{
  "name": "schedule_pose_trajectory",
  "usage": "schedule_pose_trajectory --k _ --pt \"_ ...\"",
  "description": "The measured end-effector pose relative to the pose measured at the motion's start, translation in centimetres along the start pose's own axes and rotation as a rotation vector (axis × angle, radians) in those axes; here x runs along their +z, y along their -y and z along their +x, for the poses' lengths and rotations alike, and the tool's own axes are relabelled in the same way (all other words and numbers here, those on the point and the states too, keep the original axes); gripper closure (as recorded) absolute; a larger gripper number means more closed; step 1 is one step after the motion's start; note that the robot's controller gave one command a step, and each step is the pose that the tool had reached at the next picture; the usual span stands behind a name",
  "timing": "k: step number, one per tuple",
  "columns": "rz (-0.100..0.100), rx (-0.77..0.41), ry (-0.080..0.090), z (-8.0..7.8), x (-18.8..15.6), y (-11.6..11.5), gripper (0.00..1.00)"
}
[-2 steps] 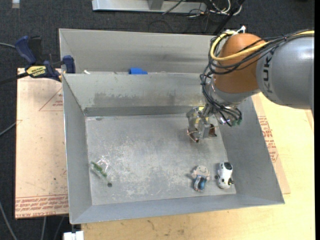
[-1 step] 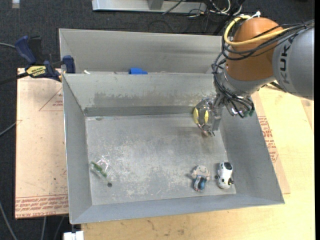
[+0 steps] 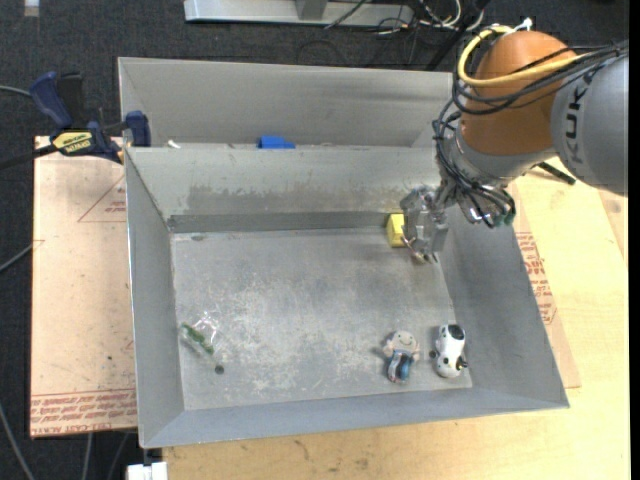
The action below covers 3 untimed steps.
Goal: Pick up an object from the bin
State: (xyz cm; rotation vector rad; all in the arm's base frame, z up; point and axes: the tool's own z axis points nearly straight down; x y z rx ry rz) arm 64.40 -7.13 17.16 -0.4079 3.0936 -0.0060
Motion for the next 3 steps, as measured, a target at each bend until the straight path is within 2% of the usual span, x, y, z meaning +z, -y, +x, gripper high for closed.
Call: schedule_pose_trajectory --k 1,2,3 --pt "-0.003 -0.004 -0.006 0.3 1.8 0.4 1.0" --pt "-0.009 -0.23 -0.015 1.1 -0.7 -2.6 1.0" --pt "-0.009 -0.23 -0.016 1.1 -0.7 -2.6 1.0"
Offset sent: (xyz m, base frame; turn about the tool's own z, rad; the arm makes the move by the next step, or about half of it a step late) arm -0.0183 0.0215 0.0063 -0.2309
